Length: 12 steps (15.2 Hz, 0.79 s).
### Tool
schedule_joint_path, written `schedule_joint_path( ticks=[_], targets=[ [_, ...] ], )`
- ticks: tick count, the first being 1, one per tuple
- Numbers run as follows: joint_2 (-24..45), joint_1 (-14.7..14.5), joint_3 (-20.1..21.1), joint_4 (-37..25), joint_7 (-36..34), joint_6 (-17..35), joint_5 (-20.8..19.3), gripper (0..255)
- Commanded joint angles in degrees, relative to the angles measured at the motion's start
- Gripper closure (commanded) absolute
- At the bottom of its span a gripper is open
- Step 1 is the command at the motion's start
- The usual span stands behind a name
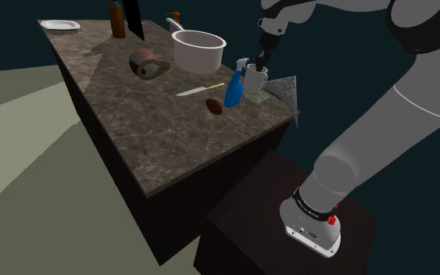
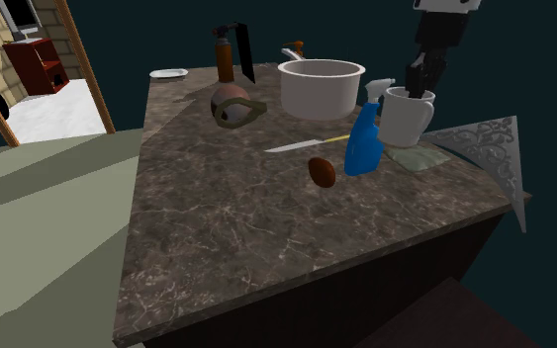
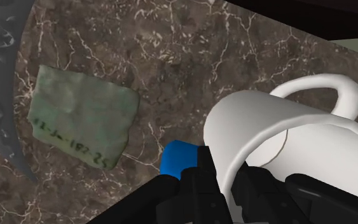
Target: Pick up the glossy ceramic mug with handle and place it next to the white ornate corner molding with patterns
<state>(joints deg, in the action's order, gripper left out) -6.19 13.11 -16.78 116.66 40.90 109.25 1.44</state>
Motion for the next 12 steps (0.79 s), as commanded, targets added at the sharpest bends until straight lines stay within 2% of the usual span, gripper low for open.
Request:
schedule_joint_path(
  ticks=[1,12],
  targets=[
    [0.06,0.04,-0.06,1.55,0.15,1.65,0.03,255],
    [2.72,0.08,-0.32,7.37,1.20,9.99,0.99,255]
  ],
)
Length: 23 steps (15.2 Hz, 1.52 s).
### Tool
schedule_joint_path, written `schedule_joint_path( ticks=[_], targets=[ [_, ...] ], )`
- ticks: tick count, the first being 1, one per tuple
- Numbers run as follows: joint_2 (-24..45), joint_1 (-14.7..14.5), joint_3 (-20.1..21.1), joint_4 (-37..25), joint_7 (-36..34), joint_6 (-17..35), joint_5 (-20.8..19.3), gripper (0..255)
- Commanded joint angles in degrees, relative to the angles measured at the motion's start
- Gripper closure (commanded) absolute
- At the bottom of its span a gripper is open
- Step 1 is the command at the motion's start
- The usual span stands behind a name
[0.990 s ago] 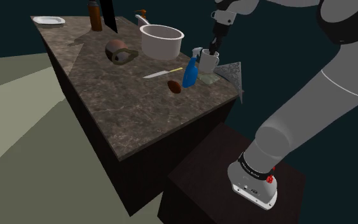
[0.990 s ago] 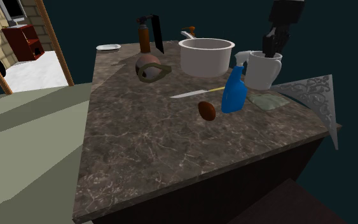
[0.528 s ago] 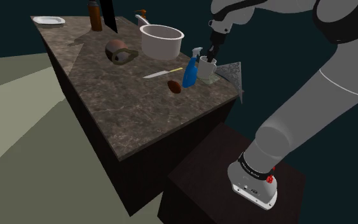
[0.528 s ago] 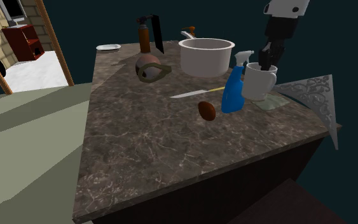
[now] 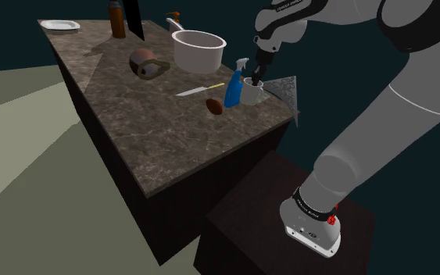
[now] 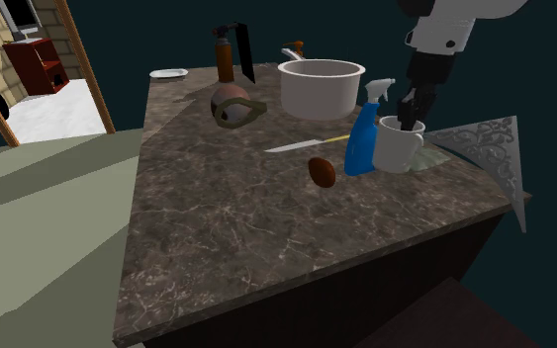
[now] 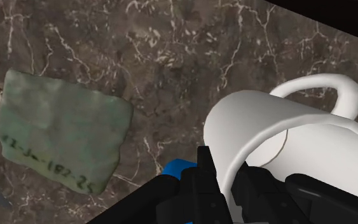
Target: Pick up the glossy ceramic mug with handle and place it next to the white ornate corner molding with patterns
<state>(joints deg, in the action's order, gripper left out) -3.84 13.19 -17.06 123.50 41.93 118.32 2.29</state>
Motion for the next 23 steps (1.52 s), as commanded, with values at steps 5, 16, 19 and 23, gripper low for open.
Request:
schedule_joint_path(
  ticks=[5,16,19,23],
  targets=[
    [2.08,0.02,-0.13,2.69,0.82,4.69,0.84,255],
    [4.51,0.04,-0.18,4.84,1.76,9.12,1.92,255],
    [4.51,0.04,-0.18,4.84,1.76,9.12,1.92,0],
    [4.51,0.03,-0.18,4.84,1.76,9.12,1.92,0]
  ],
)
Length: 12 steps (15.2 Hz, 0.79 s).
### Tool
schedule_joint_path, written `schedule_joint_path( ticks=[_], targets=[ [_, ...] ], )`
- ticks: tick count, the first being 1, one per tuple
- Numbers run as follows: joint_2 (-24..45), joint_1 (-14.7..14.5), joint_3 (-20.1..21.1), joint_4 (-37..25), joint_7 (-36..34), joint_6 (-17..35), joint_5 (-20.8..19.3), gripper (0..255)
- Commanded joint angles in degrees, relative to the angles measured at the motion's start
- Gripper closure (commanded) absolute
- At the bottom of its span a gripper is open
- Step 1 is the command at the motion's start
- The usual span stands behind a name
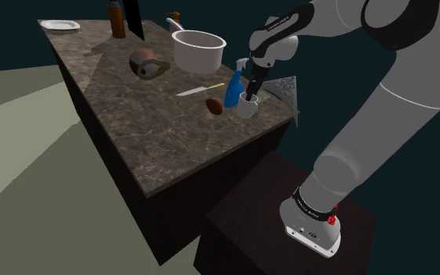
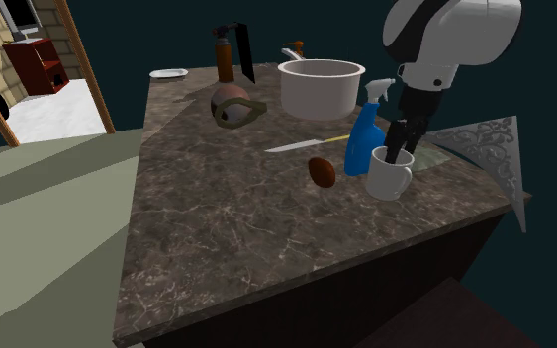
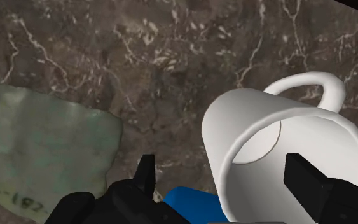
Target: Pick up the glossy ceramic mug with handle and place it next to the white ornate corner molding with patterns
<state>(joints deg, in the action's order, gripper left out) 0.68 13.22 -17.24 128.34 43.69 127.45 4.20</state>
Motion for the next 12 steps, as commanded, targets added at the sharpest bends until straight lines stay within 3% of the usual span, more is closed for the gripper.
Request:
schedule_joint_path(
  ticks=[1,5,12],
  targets=[
    [0.00,0.00,0.00,0.00,0.00,0.00,0.00,0],
    [-3.46,0.10,-0.08,-3.92,-1.08,-7.18,-1.53,0],
    [-3.46,0.11,-0.07,-3.92,-1.08,-7.18,-1.53,0]
  ],
)
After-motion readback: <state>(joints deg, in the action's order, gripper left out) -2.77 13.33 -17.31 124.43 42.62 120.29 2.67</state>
